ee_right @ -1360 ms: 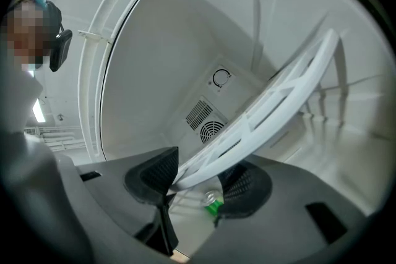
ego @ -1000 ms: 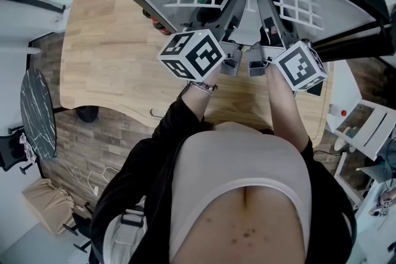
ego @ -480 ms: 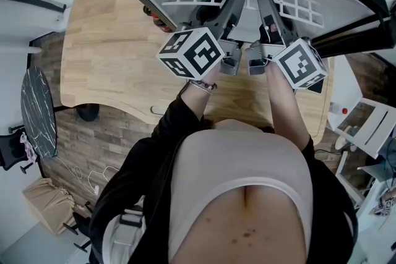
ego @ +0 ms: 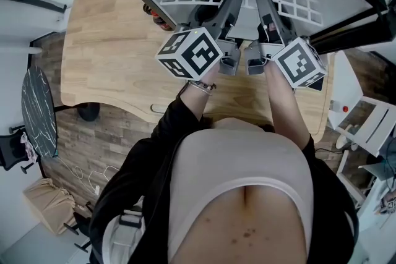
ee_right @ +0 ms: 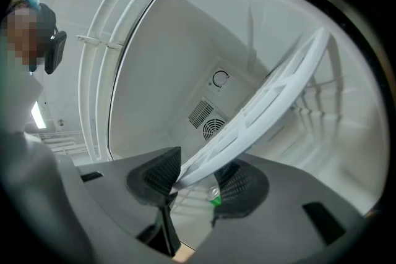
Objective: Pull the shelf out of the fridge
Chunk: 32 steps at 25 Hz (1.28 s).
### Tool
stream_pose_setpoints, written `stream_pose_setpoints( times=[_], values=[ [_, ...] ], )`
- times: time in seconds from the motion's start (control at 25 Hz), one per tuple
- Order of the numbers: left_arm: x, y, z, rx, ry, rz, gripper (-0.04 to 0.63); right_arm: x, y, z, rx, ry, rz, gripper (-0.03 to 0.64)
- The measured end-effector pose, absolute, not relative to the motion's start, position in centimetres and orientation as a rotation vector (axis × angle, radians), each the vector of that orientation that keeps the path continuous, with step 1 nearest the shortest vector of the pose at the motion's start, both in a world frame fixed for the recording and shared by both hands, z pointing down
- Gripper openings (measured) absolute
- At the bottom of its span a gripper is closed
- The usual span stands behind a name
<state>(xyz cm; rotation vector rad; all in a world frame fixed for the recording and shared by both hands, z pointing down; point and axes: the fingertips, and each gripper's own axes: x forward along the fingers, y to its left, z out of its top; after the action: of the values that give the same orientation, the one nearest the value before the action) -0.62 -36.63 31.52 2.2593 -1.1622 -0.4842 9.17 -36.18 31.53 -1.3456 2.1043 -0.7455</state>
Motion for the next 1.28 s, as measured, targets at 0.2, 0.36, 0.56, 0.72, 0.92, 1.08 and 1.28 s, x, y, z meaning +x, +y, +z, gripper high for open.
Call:
stream_pose_setpoints(
  times=[0.2, 0.36, 0.56, 0.72, 0.92, 1.08, 1.28],
  values=[
    [-0.6, -36.3, 31.5, 2.254, -1.165, -0.491, 0.204, 9.2, -35.9, 31.5, -1.34, 2.101, -0.751, 0.181],
    [-0.7, -36.1, 31.4, 2.244, -1.168, -0.501, 0.199, 9.2, -35.7, 31.5, -1.331, 2.101, -0.757, 0.176],
    [-0.8, -35.9, 31.3, 2.237, -1.173, -0.508, 0.198, 9.1, -35.4, 31.4, -1.322, 2.101, -0.764, 0.175],
    [-0.9, -35.4, 31.5, 2.232, -1.178, -0.513, 0.195, 9.0, -35.0, 31.5, -1.319, 2.105, -0.764, 0.173],
    [-0.9, -35.0, 31.4, 2.232, -1.179, -0.518, 0.193, 9.0, -34.6, 31.4, -1.309, 2.107, -0.761, 0.173],
    [-1.0, -34.7, 31.4, 2.227, -1.184, -0.517, 0.192, 8.9, -34.3, 31.5, -1.305, 2.113, -0.766, 0.172],
    [-1.0, -34.3, 31.5, 2.221, -1.189, -0.528, 0.189, 8.9, -33.9, 31.5, -1.297, 2.12, -0.766, 0.172]
  ],
)
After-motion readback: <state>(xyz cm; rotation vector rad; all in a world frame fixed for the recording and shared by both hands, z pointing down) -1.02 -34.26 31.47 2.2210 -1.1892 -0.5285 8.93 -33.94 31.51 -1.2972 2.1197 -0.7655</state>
